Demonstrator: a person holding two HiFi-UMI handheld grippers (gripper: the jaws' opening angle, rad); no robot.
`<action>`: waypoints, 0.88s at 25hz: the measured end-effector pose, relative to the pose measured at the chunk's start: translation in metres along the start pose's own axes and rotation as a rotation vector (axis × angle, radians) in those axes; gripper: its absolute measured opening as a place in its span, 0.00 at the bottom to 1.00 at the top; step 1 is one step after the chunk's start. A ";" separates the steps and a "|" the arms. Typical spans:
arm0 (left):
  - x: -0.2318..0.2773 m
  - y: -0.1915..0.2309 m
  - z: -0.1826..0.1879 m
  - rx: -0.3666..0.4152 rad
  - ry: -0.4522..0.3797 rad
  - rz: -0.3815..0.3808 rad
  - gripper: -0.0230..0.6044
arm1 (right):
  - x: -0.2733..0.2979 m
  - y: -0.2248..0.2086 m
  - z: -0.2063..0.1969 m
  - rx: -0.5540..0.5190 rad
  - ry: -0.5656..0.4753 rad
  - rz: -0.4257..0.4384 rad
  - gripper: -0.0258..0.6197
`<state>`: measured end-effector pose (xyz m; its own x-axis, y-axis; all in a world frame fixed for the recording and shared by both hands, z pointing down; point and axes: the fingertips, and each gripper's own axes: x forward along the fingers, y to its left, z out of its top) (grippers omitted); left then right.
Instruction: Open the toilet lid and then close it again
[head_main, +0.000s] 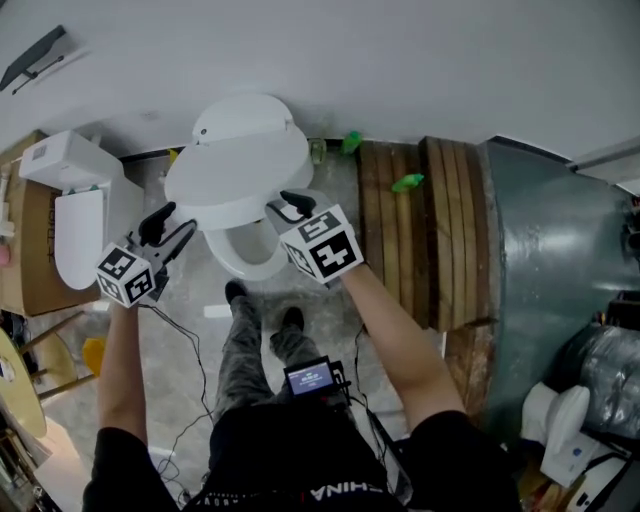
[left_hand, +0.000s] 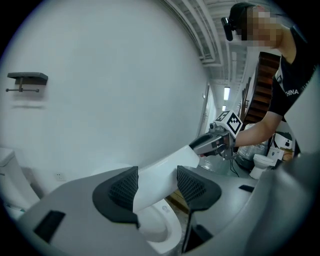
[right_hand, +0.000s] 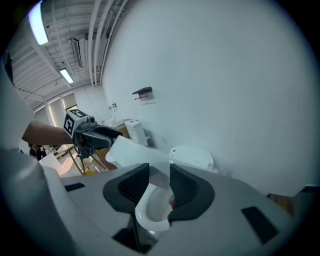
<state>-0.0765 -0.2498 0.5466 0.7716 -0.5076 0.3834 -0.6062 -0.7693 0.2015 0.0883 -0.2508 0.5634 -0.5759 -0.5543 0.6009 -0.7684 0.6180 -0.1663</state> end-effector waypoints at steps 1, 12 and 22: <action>-0.001 -0.002 -0.005 0.002 0.007 0.004 0.40 | 0.001 0.002 -0.005 -0.003 -0.001 0.004 0.23; -0.004 -0.023 -0.067 0.071 0.077 -0.007 0.40 | 0.006 0.028 -0.069 -0.023 0.077 -0.033 0.23; -0.005 -0.040 -0.118 0.060 0.038 -0.002 0.40 | 0.013 0.042 -0.125 -0.038 0.097 -0.173 0.19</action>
<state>-0.0791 -0.1705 0.6427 0.7645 -0.4915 0.4170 -0.5909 -0.7929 0.1488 0.0834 -0.1623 0.6619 -0.4051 -0.5988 0.6909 -0.8413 0.5400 -0.0253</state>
